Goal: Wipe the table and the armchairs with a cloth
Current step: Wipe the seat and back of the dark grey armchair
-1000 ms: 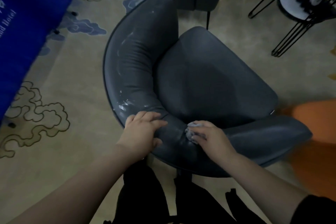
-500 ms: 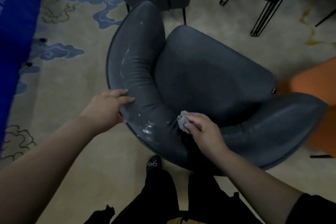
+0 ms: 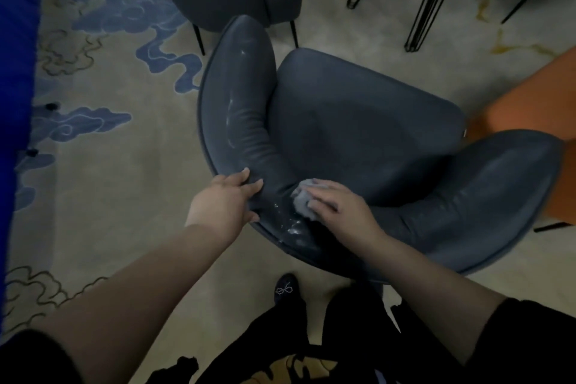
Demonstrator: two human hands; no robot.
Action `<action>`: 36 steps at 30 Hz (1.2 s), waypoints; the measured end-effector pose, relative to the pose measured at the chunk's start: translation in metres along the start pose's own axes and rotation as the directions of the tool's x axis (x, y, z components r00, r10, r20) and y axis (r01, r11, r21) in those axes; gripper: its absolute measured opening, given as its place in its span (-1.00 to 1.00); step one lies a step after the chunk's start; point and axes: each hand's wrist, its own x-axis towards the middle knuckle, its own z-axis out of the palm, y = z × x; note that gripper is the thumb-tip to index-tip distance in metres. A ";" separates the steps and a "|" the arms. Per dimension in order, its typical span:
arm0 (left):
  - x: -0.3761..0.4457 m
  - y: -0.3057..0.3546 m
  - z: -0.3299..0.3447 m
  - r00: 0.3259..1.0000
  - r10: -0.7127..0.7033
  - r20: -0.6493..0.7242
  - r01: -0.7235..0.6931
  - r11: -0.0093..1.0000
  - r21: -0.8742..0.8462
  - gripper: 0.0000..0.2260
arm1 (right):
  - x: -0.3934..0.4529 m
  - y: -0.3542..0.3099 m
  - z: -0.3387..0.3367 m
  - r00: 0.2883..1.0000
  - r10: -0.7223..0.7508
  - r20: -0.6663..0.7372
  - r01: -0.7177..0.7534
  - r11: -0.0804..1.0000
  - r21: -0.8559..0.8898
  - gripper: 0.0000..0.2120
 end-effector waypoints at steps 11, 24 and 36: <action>0.007 -0.005 0.005 0.998 0.057 0.007 -0.057 0.998 -0.002 -0.37 | 0.032 -0.018 0.012 0.970 0.146 -0.193 -0.126 0.985 0.115 -0.81; 0.005 -0.010 0.010 0.997 0.075 -0.037 -0.076 0.996 -0.036 -0.39 | 0.007 -0.019 0.036 0.991 -0.118 0.061 0.120 0.992 -0.030 -0.70; 0.006 -0.010 0.011 0.998 0.056 -0.025 -0.057 0.996 -0.070 -0.38 | -0.007 -0.015 0.017 0.989 0.025 -0.147 -0.033 0.998 -0.054 -0.89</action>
